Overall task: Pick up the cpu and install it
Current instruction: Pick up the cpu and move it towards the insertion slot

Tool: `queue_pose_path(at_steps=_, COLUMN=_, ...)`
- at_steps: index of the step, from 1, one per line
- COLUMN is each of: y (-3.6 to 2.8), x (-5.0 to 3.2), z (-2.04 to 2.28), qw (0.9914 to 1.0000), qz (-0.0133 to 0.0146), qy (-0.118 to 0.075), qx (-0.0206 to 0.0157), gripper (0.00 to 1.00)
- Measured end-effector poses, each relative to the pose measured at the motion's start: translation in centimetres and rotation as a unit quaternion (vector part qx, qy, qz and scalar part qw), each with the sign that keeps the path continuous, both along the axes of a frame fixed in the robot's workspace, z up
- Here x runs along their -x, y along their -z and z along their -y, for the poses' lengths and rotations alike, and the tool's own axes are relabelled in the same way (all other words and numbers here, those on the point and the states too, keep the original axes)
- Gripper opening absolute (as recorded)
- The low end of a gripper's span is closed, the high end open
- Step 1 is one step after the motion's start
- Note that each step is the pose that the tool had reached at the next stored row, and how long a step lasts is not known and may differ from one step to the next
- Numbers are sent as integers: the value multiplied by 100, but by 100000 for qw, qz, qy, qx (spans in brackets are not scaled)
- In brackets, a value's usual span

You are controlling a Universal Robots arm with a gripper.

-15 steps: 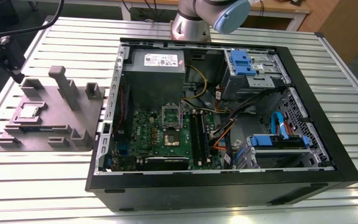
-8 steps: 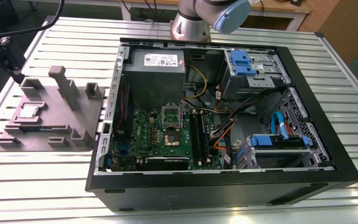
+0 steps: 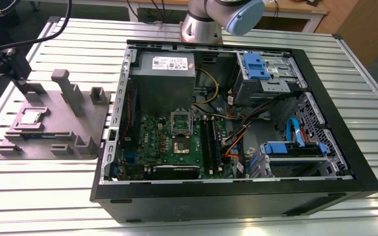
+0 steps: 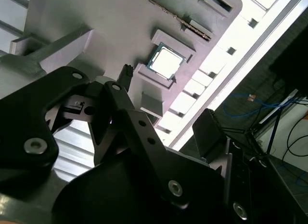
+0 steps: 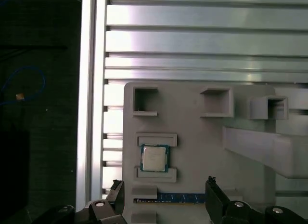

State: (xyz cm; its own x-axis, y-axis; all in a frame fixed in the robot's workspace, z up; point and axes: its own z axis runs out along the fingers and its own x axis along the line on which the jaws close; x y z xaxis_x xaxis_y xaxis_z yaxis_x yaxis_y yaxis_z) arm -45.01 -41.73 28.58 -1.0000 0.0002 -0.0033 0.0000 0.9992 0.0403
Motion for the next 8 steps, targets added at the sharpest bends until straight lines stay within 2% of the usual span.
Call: queue_pose_path(at_steps=8, y=145, x=-17, z=1, qw=100000, qz=-3, qy=-2, qx=-11, gripper=76)
